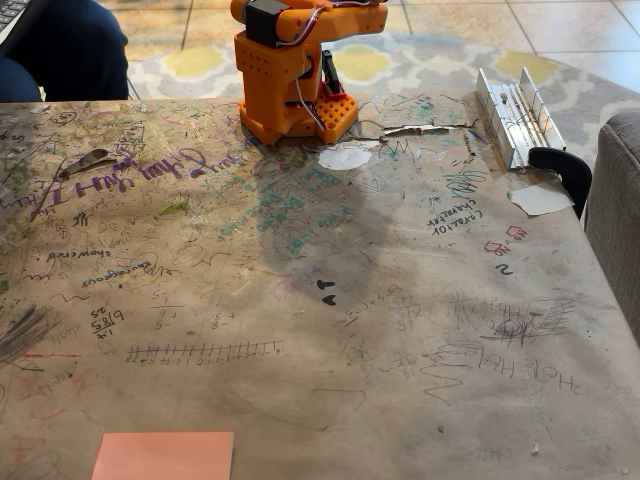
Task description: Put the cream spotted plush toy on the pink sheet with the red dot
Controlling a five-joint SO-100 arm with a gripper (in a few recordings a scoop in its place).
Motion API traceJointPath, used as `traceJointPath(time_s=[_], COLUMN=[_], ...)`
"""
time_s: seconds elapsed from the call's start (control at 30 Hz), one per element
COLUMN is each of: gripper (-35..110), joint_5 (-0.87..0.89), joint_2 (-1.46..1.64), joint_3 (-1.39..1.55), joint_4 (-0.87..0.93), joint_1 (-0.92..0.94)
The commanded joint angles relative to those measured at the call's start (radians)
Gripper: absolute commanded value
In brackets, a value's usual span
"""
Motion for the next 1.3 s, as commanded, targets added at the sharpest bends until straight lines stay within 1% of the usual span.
traceJointPath(time_s=[0.0,0.13,0.23,0.33,0.43,0.63,0.87,1.13,1.23,1.27], gripper=[0,0,0,0,0,0,0,0,0,0], joint_5=[-0.017,0.058,0.114,0.081,0.081,0.026,0.031,0.028,0.034,0.037], joint_2=[-0.058,-0.058,-0.058,-0.057,-0.055,-0.055,-0.055,-0.052,-0.051,-0.051], joint_3=[0.071,0.172,0.163,0.15,0.189,0.213,0.25,0.25,0.347,0.33], joint_4=[-0.025,-0.089,-0.115,-0.086,-0.095,-0.098,-0.087,-0.127,-0.183,-0.193], joint_1=[-0.021,-0.117,-0.181,-0.15,-0.198,-0.152,-0.173,-0.227,-0.253,-0.258])
